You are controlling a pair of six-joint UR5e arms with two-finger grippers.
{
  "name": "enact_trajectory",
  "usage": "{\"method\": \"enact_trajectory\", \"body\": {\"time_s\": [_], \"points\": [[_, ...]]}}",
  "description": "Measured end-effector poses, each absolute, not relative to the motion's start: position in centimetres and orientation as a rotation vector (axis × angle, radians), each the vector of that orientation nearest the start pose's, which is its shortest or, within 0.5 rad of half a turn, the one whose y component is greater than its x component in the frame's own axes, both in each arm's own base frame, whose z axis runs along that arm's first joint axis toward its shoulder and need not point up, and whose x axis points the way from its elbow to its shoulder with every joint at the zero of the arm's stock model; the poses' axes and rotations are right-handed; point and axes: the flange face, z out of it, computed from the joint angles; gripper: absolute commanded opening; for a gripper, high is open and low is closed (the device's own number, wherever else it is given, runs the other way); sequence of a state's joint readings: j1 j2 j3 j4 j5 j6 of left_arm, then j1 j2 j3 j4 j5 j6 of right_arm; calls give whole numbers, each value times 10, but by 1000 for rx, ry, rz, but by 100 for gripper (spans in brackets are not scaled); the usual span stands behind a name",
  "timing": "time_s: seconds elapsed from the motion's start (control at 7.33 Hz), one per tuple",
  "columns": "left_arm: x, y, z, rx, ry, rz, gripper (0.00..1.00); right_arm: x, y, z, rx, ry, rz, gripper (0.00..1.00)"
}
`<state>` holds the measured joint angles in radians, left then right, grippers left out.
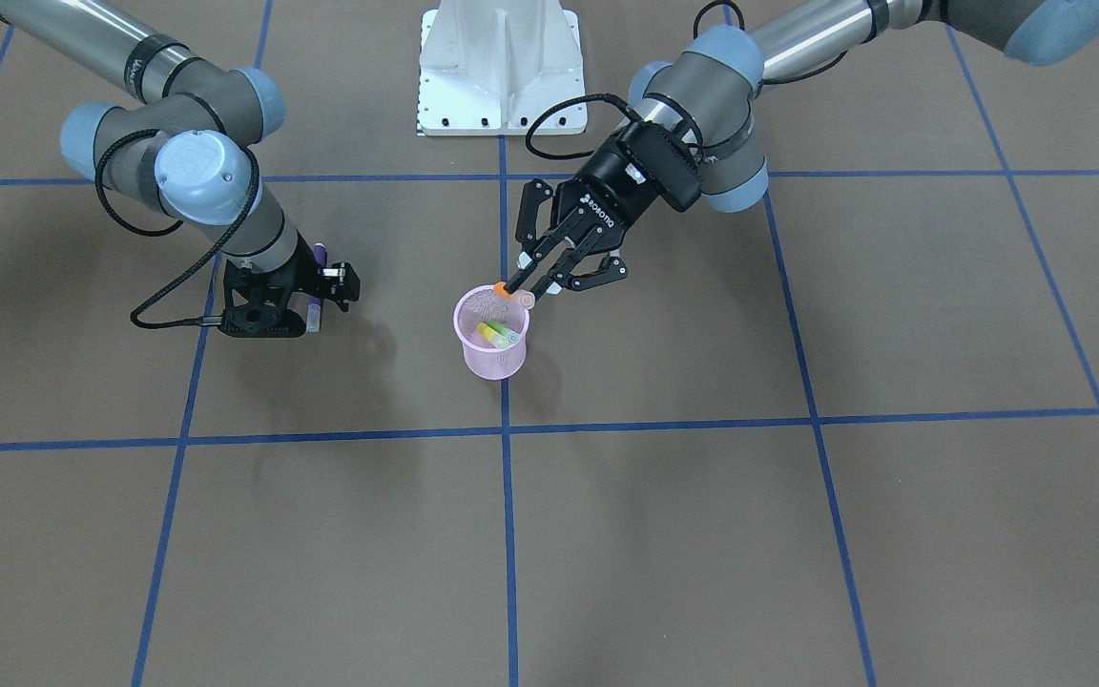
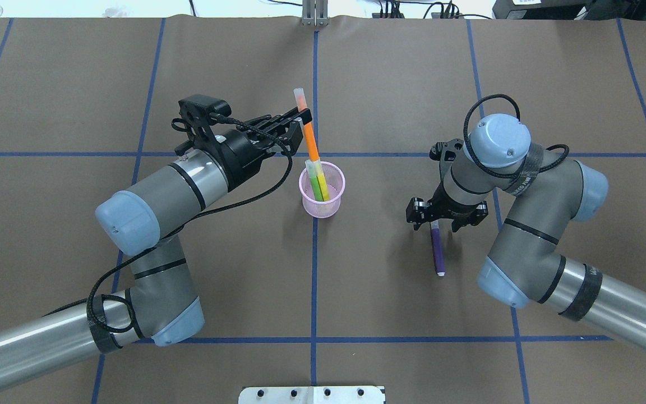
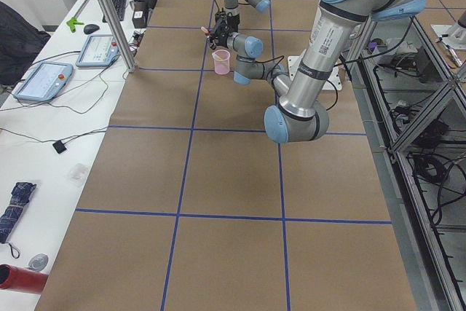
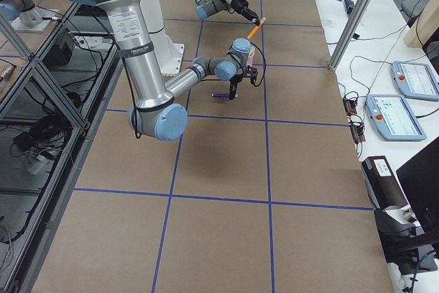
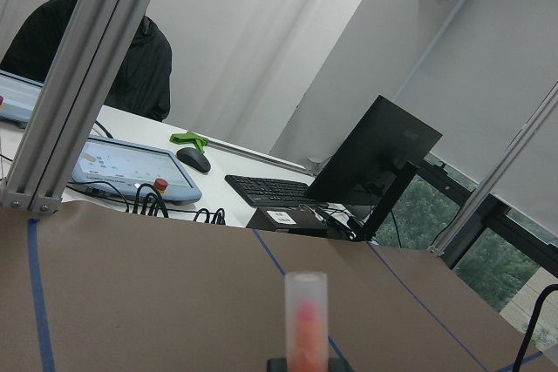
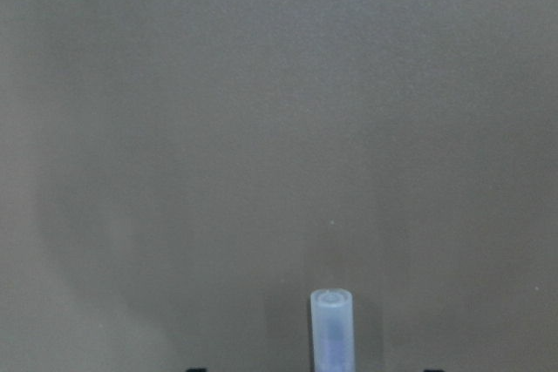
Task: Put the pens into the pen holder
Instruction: 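Close right gripper on purple marker while left holds orange marker in cup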
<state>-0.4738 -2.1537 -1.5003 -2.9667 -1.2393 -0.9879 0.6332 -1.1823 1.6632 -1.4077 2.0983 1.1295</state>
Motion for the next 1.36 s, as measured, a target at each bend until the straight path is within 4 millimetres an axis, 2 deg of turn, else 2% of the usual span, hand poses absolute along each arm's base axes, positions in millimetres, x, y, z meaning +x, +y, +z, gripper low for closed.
{"method": "enact_trajectory", "body": {"time_s": [0.27,0.95,1.09,1.23,1.36], "points": [[487,-436,201,1140,1513,-239,0,-467,-446,385,-120,-797,11,74],[487,-435,203,1138,1510,-237,0,-466,-444,391,-135,-794,11,47],[487,-435,203,1137,1509,-237,0,-466,-443,390,-142,-799,8,33],[487,-435,204,1137,1509,-236,0,-466,-442,389,-149,-803,5,9],[487,-435,204,1136,1510,-235,0,-466,-442,389,-152,-805,3,0]]}}
